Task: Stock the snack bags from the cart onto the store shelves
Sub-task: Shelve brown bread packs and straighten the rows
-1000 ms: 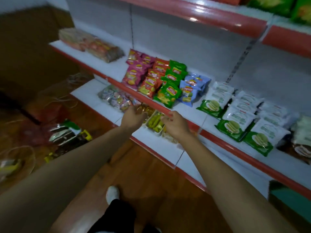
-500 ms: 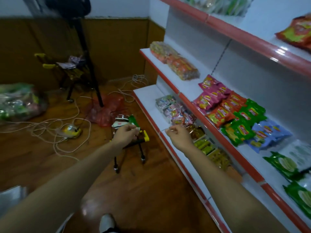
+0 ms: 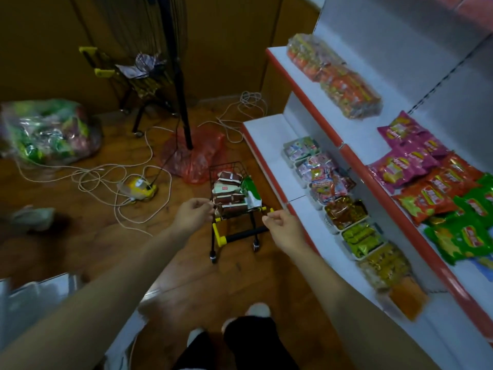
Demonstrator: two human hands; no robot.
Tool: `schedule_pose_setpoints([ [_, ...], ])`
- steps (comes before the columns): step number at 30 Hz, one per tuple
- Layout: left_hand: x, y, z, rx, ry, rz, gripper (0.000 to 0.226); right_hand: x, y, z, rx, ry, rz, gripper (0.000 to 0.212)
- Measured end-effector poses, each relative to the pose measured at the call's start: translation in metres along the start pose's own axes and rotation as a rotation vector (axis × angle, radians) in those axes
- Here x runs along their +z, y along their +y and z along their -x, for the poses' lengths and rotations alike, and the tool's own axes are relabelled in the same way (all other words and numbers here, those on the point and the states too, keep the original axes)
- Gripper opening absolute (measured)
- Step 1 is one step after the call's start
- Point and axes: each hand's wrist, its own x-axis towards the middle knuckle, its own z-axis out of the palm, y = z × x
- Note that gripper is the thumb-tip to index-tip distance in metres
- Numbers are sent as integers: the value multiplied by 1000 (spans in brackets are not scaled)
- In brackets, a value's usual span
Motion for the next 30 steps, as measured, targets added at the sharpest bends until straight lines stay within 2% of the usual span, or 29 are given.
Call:
schedule_pose_setpoints([
  [6,10,4,-58,-64,25,17,7,14,11,-81,87,-57,13,31],
  [11,25,11,-121,-122,49,45,15,25,17,-163,149,-73,52,28],
  [17,67,-6,-202,-204,-17,-39,21,40,35,-239,201,-66,94,24],
  [21,94,-23,-257,-224,-124,-83,19,53,49,-278,225,-36,132,24],
  [24,109,-39,-294,-199,-205,-137,11,68,55,-304,220,-26,129,39],
  [27,118,-54,-325,-198,-234,-182,24,88,60,-331,194,-47,138,68],
  [30,118,-77,-352,-181,-263,-373,35,112,69,-358,172,-100,183,89],
])
